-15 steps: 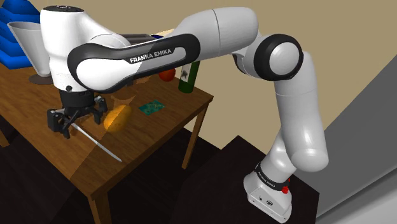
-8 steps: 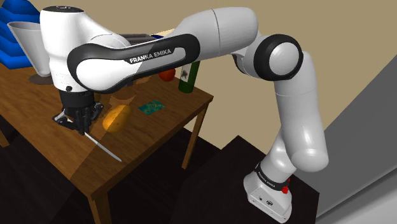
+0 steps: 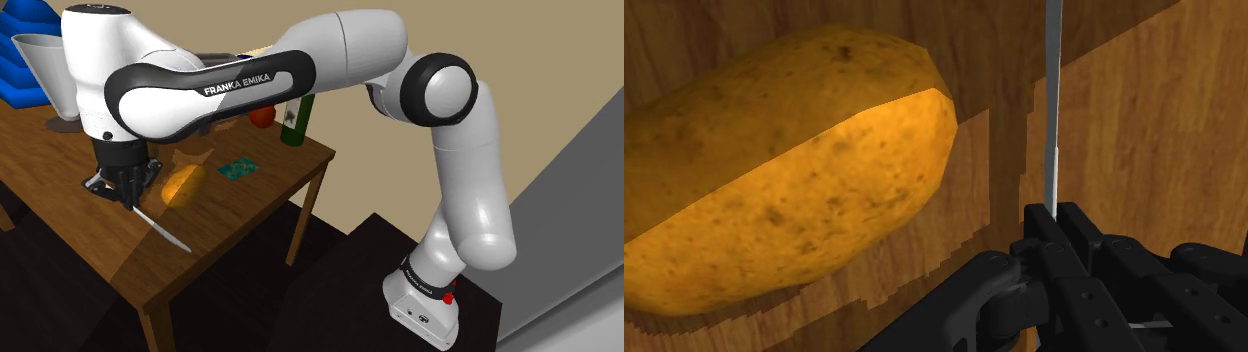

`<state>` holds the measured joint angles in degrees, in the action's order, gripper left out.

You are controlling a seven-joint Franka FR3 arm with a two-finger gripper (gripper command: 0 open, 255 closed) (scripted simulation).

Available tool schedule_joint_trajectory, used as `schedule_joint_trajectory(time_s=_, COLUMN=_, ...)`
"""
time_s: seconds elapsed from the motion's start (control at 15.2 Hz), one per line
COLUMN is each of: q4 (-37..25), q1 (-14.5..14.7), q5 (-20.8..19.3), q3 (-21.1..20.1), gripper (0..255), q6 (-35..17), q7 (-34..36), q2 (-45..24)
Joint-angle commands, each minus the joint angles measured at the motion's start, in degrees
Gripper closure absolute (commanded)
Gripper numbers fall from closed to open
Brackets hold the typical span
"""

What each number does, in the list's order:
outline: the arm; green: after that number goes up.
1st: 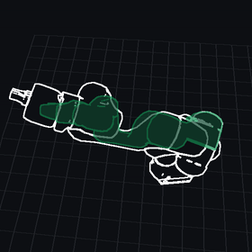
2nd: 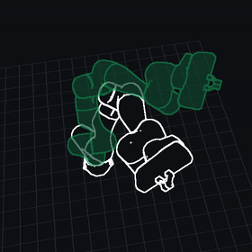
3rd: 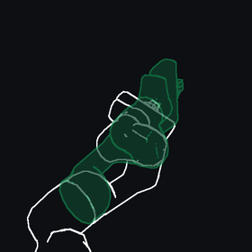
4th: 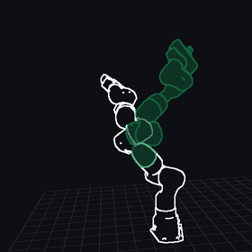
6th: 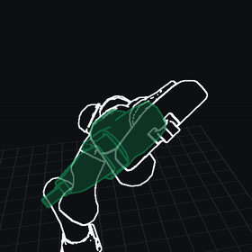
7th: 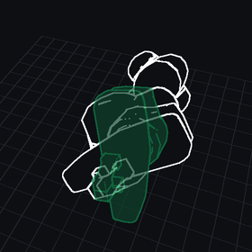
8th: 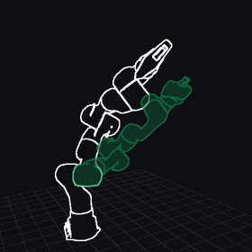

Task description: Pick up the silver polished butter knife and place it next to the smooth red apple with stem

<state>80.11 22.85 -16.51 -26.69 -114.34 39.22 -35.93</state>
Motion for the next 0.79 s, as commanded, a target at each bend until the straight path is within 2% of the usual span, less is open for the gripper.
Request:
schedule_joint_trajectory(time_s=0.0, q4=-0.85, q1=0.01, q5=0.22, q3=-0.13, gripper=255, q6=1.2, q7=-0.18, q2=0.38)
schedule_joint_trajectory(time_s=0.73, q4=-6.92, q1=0.51, q5=1.23, q3=-0.76, gripper=255, q6=8.64, q7=-1.04, q2=2.01)
